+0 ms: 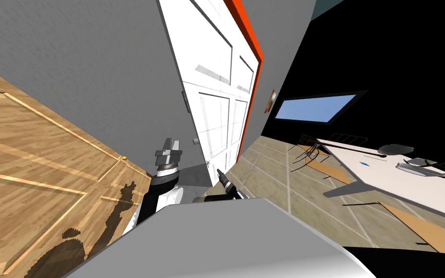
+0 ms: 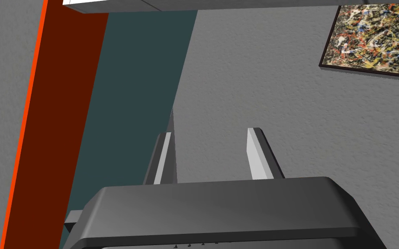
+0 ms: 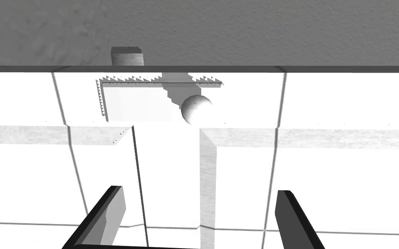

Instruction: Push the door open

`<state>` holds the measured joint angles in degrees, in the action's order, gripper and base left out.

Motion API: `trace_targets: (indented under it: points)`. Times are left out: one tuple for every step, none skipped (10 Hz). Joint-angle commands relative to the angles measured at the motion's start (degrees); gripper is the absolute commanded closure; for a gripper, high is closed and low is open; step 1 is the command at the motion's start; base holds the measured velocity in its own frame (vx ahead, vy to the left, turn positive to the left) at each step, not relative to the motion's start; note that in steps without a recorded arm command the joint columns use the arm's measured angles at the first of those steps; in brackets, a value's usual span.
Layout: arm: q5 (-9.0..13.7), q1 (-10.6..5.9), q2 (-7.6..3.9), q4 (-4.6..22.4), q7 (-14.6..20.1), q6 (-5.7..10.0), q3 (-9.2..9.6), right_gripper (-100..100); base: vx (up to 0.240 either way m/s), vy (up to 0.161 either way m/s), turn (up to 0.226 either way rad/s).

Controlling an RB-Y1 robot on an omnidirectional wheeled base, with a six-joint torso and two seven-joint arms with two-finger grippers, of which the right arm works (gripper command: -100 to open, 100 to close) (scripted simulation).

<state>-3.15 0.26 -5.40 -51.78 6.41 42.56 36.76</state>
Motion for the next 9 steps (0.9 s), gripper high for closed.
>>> trace_targets:
  points:
    - [0.0, 0.0, 0.0, 0.0, 0.0, 0.0, 0.0, -100, 0.066, 0.05, -0.015]
    - [0.04, -0.19, 0.16, 0.61, -0.12, 0.14, -0.24, -100, 0.104, 0.108, 0.049]
    - [0.05, -0.23, 0.21, 0.74, -0.16, 0.16, -0.33, -100, 0.153, 0.126, 0.019]
    - [0.08, -0.32, 0.34, 1.05, -0.26, 0.21, -0.53, -100, 0.159, 0.113, 0.026]
    - [0.09, -0.36, 0.43, 1.21, -0.32, 0.24, -0.63, -100, 0.148, 0.106, 0.023]
    - [0.12, -0.46, 0.61, 1.54, -0.42, 0.3, -0.84, -100, 0.165, 0.137, 0.036]
    - [0.15, -0.55, 0.83, 1.86, -0.53, 0.35, -1.04, -100, 0.186, 0.146, 0.034]
    - [0.17, -0.63, 1.05, 2.14, -0.62, 0.4, -1.23, -100, 0.178, 0.134, 0.033]
    - [0.19, -0.69, 1.24, 2.36, -0.69, 0.44, -1.37, -100, 0.163, 0.149, 0.028]
